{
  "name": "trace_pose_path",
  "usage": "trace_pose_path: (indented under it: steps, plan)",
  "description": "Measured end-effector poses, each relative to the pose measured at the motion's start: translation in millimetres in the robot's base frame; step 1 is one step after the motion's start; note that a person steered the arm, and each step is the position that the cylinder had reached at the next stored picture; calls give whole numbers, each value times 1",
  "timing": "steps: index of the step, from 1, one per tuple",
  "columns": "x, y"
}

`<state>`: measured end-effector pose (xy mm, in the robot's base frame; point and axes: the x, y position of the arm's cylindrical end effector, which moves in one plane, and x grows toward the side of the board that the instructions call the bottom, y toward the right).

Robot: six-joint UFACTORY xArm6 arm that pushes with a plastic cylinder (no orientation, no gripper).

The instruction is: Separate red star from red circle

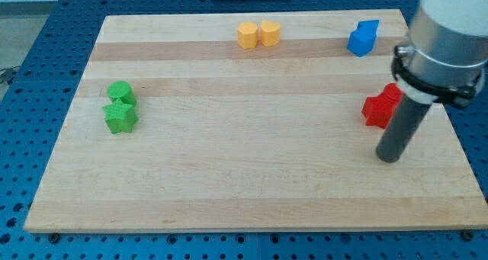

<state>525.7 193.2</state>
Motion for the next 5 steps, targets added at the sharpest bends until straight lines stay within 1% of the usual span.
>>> trace_pose_path:
  steps: [2, 4, 5]
  plan:
    - [-1, 36]
    - [-41, 35]
    - [-44, 35]
